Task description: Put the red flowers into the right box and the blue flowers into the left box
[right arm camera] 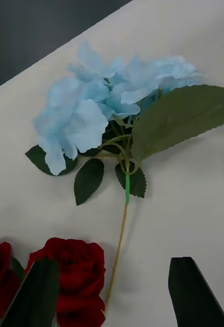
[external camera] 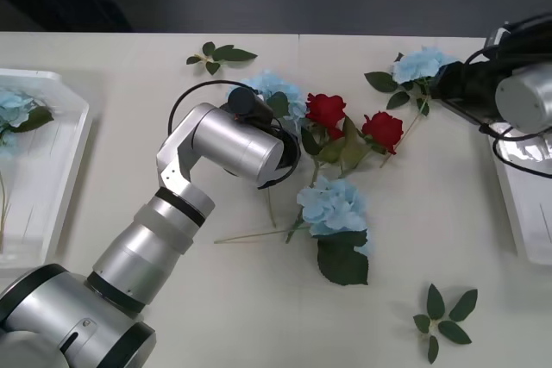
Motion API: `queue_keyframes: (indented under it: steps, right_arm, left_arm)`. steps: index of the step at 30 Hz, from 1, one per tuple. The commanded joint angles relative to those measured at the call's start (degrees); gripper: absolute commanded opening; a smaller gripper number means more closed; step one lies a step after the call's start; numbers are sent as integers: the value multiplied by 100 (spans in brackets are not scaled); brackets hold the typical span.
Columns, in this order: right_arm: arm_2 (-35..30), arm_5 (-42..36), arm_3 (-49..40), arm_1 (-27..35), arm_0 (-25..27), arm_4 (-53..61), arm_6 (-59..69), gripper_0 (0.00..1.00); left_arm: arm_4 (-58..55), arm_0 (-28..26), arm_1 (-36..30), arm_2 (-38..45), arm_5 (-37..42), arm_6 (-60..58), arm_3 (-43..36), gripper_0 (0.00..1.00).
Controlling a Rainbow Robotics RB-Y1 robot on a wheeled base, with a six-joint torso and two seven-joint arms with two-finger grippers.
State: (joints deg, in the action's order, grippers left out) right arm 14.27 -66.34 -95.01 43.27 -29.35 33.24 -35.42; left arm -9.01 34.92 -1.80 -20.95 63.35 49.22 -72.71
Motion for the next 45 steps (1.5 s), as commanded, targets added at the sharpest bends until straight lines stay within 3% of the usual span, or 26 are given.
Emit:
queue_keyframes:
  steps: [1, 2, 4, 15, 24, 34, 45]
  right_arm:
    - [146, 7, 211, -126, -299, -169, 378, 63]
    - [146, 15, 273, -187, -325, -204, 396, 63]
    - [146, 42, 334, -284, -352, -239, 405, 63]
    - [278, 481, 765, -644, -466, -283, 598, 63]
    - [708, 525, 1635, -838, -993, -397, 1046, 62]
    - [779, 701, 2004, -881, -1134, -239, 1073, 63]
    - [937, 692, 2303, -890, -1143, -380, 1064, 63]
  left_arm:
    - [49, 138, 74, 12, -51, 35, -24, 16]
    - [49, 138, 74, 12, -51, 35, -33, 7]
    - [49, 146, 74, 12, -51, 44, -33, 0]
    - [49, 146, 65, 39, -51, 35, -130, 0]
    - [-48, 138, -145, 56, 292, 35, -622, 0]
    - [-540, 50, -805, 56, 1171, -62, -1923, 0]
    - [-584, -1154, -1473, 575, 1294, 61, -4304, 0]
